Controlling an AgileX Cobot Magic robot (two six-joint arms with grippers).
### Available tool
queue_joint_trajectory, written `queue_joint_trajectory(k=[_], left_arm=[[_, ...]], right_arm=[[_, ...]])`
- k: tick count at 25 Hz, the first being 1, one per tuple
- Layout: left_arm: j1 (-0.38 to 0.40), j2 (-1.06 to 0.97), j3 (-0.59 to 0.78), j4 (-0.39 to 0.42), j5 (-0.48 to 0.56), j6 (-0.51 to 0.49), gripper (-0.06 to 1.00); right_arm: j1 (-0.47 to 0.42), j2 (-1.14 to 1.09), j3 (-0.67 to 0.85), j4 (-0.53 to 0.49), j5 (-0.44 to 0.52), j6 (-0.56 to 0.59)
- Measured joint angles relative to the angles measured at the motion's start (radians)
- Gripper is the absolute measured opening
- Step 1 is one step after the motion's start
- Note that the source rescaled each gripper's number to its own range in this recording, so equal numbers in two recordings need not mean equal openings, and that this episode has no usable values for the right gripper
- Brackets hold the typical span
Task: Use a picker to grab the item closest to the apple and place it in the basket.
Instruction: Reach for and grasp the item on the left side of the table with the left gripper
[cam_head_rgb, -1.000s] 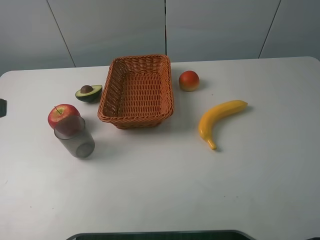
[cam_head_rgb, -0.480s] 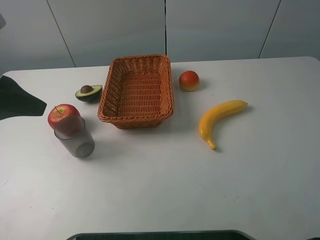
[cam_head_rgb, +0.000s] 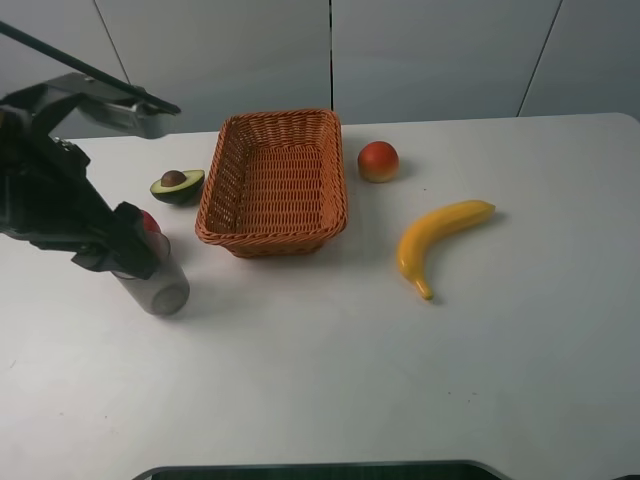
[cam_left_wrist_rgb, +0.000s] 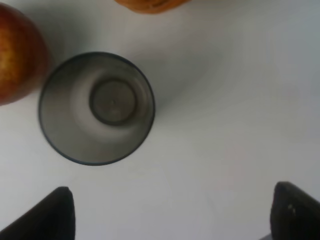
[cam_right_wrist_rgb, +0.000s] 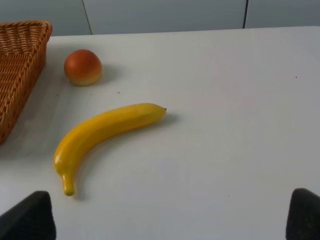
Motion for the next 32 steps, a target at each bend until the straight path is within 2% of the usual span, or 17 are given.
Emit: queue_joint_trajectory(k=[5,14,22,32], left_arm=[[-0.031,0.105,0.0,0.021,-0.031,-0.034,1.0],[-0.031,0.155,0.0,0.037,-0.174,-0.059,1.0],[-0.031,0.192,0.0,0.078,-0.206,-0.06,1.0],[-0.031,0.332,0.0,0.057,-0.25,-0.061,1.0]], right_arm=[[0.0,0.0,0.0,0.0,0.0,0.0],[0.0,0.0,0.0,0.0,0.0,0.0],[0.0,0.0,0.0,0.0,0.0,0.0],[0.0,0.0,0.0,0.0,0.0,0.0]])
